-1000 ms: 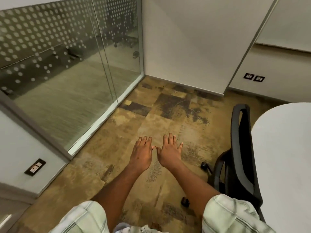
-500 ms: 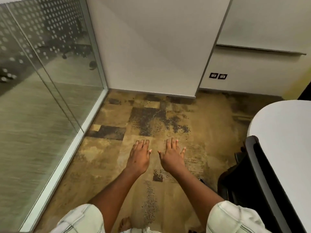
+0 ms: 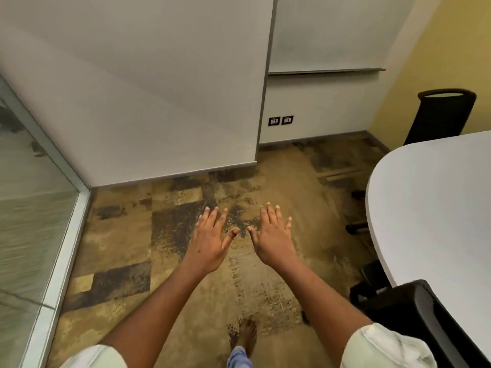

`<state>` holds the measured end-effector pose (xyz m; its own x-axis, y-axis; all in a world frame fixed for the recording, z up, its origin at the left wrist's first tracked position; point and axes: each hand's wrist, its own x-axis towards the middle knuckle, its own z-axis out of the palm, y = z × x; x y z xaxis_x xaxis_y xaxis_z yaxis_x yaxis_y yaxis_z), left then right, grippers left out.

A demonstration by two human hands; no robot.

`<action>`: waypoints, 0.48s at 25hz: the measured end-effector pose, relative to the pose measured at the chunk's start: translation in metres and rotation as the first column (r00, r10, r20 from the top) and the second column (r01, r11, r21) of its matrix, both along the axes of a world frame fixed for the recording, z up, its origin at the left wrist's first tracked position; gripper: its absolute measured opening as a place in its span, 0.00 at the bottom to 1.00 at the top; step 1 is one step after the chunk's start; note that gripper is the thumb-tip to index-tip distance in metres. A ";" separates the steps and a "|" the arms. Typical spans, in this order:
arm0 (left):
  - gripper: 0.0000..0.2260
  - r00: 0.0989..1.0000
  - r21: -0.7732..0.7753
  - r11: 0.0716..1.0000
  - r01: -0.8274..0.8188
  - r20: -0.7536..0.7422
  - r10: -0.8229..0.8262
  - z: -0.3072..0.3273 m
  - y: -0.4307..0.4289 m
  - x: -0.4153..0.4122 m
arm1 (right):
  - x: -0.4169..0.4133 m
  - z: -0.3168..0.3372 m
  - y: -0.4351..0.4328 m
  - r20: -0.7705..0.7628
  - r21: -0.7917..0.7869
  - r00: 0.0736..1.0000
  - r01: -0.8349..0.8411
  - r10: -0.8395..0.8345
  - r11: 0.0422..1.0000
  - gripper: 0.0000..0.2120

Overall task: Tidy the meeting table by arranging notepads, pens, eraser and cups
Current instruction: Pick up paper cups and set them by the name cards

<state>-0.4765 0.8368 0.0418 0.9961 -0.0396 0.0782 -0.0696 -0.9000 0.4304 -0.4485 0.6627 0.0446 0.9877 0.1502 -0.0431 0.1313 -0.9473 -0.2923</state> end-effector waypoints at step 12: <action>0.40 0.991 0.012 0.993 0.120 0.059 -0.121 0.025 -0.061 0.296 | 0.273 0.016 -0.039 0.025 -0.054 0.995 0.099 -0.097 0.994 0.34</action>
<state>-0.1804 0.7761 0.0672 0.9776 -0.1598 0.1366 -0.2030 -0.8871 0.4145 -0.1755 0.6240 0.0611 0.9984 0.0507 -0.0265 0.0430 -0.9705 -0.2372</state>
